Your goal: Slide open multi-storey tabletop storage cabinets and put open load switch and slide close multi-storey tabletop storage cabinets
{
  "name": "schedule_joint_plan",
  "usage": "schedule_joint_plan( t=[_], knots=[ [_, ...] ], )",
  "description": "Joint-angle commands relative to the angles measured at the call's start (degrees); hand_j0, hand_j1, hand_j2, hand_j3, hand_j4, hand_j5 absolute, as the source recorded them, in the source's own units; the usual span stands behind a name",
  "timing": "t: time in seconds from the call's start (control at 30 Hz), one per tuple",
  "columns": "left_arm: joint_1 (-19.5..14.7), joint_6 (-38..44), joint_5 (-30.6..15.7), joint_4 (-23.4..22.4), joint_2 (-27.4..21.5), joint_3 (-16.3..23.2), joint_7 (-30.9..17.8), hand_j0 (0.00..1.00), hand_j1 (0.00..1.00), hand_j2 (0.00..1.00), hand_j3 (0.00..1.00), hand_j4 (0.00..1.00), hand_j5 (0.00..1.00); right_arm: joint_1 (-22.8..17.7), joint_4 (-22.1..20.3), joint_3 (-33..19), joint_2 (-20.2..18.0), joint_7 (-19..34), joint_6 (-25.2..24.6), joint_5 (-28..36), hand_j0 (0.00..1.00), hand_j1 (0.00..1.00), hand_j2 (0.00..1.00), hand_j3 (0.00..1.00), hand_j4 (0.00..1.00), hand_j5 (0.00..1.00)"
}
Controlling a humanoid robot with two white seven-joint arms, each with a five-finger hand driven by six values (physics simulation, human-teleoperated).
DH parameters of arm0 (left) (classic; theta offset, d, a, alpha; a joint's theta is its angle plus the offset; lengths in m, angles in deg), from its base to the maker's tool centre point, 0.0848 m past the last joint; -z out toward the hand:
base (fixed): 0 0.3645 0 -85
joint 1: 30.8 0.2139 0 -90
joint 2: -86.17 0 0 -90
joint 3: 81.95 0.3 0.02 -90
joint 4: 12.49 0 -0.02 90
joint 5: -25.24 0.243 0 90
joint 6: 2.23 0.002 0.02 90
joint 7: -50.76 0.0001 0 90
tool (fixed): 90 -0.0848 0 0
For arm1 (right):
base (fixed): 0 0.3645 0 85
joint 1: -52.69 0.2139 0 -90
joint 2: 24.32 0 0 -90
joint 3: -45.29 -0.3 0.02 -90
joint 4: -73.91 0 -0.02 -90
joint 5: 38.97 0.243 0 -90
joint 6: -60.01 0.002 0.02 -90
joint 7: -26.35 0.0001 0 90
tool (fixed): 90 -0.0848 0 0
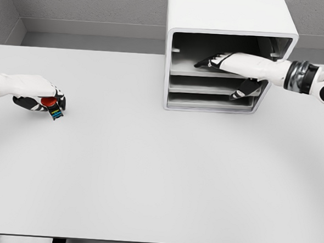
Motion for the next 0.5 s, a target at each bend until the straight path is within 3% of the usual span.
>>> schedule_joint_plan(
  t=[0.0,0.1,0.23,0.37,0.47],
  knots=[
    [0.0,0.1,-0.2,0.6,0.0,0.0,-1.0,0.38,0.38,0.38,0.38,0.38,0.38,0.0,0.1,0.3,0.4,0.0,-0.5,-0.4,1.0,1.0,1.0,1.0,1.0,1.0],
    [-0.1,0.1,-0.3,0.7,0.0,0.0,-1.0,0.32,0.32,0.32,0.32,0.32,0.32,0.9,0.1,1.8,0.5,0.0,-0.5,-0.4,1.0,1.0,1.0,1.0,1.0,1.0],
    [-0.6,0.1,-0.4,1.7,-0.5,0.0,-1.0,0.32,0.32,0.32,0.32,0.32,0.32,1.3,0.1,2.7,1.2,0.0,-2.3,-2.4,1.0,1.0,1.0,1.0,1.0,1.0],
    [-0.9,0.1,-0.8,8.8,-3.1,0.0,-0.6,0.32,0.32,0.32,0.32,0.32,0.32,1.4,0.1,3.8,1.0,0.0,-2.1,-2.4,1.0,1.0,1.0,1.0,1.0,1.0],
    [-1.6,0.1,-0.9,14.6,-5.1,0.0,-0.6,0.32,0.32,0.32,0.32,0.32,0.32,1.1,-2.2,3.9,0.6,0.0,-0.1,-2.5,1.0,1.0,1.0,1.0,1.0,1.0]
  ],
)
